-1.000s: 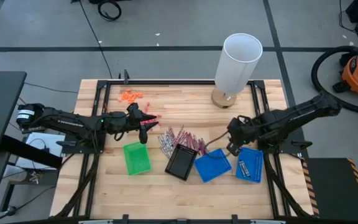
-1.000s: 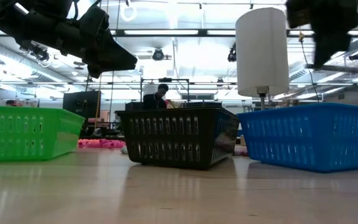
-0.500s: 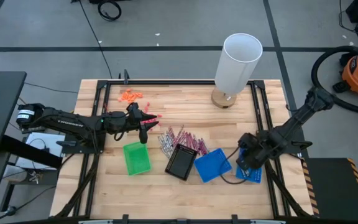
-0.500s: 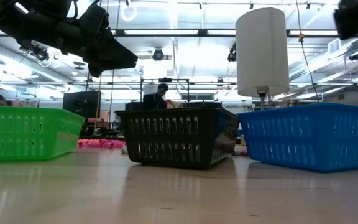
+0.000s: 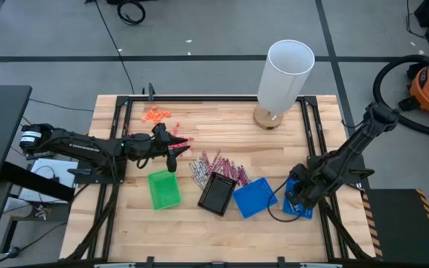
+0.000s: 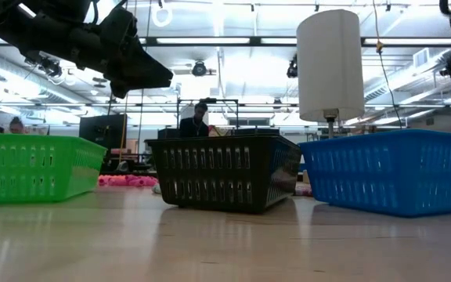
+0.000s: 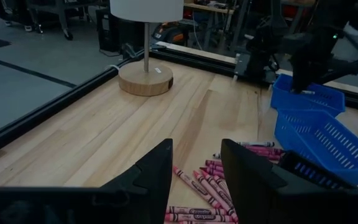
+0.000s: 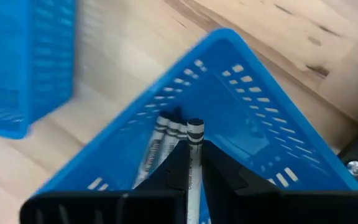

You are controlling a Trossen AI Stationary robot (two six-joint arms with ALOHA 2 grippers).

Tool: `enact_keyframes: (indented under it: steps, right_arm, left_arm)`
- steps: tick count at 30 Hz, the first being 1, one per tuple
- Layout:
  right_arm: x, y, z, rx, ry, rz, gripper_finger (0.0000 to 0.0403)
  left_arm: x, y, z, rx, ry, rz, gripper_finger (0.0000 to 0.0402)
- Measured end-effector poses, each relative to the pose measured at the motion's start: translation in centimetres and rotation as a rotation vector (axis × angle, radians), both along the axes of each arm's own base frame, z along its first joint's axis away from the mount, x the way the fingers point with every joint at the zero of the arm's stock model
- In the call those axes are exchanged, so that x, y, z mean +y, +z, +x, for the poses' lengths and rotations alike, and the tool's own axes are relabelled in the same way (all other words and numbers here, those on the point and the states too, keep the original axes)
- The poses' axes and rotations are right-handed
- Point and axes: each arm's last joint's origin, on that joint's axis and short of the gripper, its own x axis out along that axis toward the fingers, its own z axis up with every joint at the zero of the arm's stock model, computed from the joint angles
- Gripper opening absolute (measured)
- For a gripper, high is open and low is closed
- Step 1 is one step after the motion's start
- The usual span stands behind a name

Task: Sort crayons
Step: Put the black crayon into the right blue bin

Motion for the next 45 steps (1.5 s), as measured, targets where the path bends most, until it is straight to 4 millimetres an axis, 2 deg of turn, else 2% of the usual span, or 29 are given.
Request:
enact_keyframes:
  steps: [13,22,30,38,45]
  right_arm:
    - [-0.3,-0.3,-0.1,0.029,-0.008,0.016,0.0107]
    - [-0.2,3.3,0.6,0.015,0.021,-0.048,0.0108]
    - [-0.8,6.3,2.1,-0.120,0.105,-0.178,0.0107]
    - [-2.3,6.7,3.6,-0.150,0.195,-0.293,0.0107]
    - [-3.5,6.9,5.2,-0.191,0.266,-0.312,0.0107]
  left_arm:
    - [0.0,0.0,0.0,-0.001,0.001,-0.003,0.0149]
    - [0.0,0.0,0.0,-0.004,0.003,-0.013,0.0149]
    - [0.0,0.0,0.0,-0.008,0.005,-0.023,0.0149]
    - [0.0,0.1,0.0,-0.014,0.005,-0.023,0.0149]
    - [0.0,0.1,0.0,-0.021,0.005,-0.024,0.0149]
